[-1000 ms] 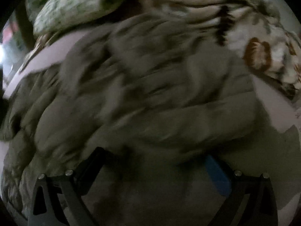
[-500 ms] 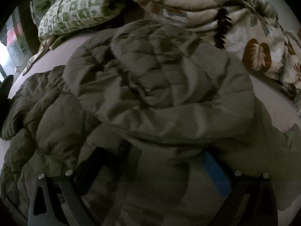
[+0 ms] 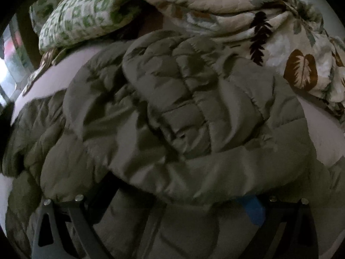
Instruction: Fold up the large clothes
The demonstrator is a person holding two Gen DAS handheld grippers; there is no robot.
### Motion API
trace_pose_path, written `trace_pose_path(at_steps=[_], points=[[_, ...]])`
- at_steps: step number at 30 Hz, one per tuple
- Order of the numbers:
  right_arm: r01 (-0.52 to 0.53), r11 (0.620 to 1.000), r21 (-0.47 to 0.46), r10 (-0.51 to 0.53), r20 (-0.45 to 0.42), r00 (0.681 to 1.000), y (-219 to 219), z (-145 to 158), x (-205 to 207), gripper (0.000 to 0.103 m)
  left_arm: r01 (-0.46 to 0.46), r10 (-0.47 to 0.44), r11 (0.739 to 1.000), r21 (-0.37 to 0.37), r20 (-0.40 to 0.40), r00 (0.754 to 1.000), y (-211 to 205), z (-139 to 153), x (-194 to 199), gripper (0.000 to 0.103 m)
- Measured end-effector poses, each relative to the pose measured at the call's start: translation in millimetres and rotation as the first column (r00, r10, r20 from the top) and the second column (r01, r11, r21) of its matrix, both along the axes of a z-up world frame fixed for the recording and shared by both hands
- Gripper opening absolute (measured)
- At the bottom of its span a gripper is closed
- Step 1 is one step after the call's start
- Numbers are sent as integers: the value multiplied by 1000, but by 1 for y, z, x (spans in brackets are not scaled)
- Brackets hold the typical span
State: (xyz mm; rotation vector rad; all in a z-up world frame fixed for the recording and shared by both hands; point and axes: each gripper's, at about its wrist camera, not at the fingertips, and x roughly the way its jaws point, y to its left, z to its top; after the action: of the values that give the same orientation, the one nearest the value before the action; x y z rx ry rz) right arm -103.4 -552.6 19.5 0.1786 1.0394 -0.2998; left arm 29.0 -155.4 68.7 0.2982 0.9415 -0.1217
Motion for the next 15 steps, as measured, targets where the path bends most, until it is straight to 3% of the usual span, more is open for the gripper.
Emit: trace_pose_path(at_steps=[4,6,9,10,13,15], points=[[48,999,23,-49,39,998,-32,12,18,103,102,-95,988,-120,67,993,-19,39,-22,12],[88,996,34,-90,63,994,-55,23,30,103,188,-173,959,-210,89,981,-38,63,-38,12],[178,981,83,-183,65,981,-87,32,40,103,334,-311,889,-314,122,943,-79,89,-64,12],[205,973,103,-212,69,975,-96,35,39,103,384,-365,853,-354,122,923,-99,94,-74,12],[231,960,158,-247,87,965,-110,42,27,103,447,-446,799,-402,102,889,-141,94,-84,12],[217,966,143,-230,84,969,-112,44,16,103,477,-489,779,-407,82,868,-178,84,-91,12]])
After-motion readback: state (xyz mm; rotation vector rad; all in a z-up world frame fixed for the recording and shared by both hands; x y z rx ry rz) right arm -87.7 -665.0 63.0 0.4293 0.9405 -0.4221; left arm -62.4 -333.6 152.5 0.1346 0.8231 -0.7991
